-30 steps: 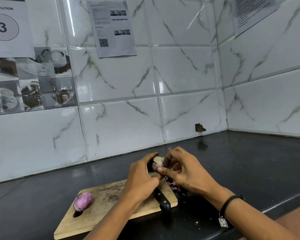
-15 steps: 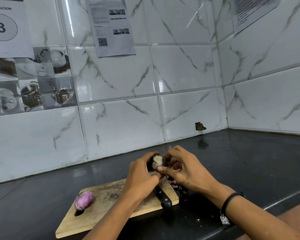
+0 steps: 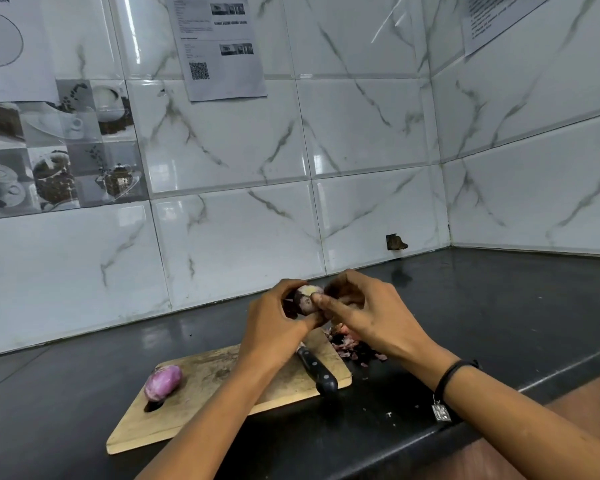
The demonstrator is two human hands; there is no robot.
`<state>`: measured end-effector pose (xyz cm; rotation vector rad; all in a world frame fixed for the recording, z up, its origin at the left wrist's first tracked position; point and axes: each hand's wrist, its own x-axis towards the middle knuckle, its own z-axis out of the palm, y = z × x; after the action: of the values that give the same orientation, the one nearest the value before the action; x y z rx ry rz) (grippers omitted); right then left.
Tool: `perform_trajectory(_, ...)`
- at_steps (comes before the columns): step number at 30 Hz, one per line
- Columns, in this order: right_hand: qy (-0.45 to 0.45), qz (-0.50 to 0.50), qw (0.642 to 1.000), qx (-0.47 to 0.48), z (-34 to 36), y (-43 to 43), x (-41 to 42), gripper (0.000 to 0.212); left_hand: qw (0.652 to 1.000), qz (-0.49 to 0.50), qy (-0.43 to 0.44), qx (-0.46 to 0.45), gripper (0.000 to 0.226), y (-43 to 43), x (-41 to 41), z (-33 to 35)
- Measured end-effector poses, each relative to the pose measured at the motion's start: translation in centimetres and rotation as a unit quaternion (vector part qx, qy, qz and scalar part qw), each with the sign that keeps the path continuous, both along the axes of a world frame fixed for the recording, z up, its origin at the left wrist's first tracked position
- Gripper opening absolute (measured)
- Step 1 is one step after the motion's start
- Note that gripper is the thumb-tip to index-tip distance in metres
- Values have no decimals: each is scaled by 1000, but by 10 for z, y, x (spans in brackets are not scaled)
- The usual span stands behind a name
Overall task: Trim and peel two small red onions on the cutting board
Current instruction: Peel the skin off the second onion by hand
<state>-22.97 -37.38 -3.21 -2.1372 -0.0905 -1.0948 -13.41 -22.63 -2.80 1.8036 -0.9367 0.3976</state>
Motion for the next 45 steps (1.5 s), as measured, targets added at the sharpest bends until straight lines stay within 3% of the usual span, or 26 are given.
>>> perform_trajectory(8, 42, -32, 997, -61, -3, 0, 6, 12, 999, 28, 1, 36, 50, 2, 2, -4)
perform_trajectory(21, 17, -129, 988, -82, -6, -8, 17, 12, 999, -20, 31, -9, 52, -10, -1, -7)
perform_trajectory(39, -31, -50, 997, -58, -3, 1, 5, 22, 996, -61, 64, -23, 50, -9, -5, -8)
perform_trajectory(45, -20, -43, 996, -77, 0, 0, 6, 17, 998, -52, 37, 5, 49, -7, -6, -8)
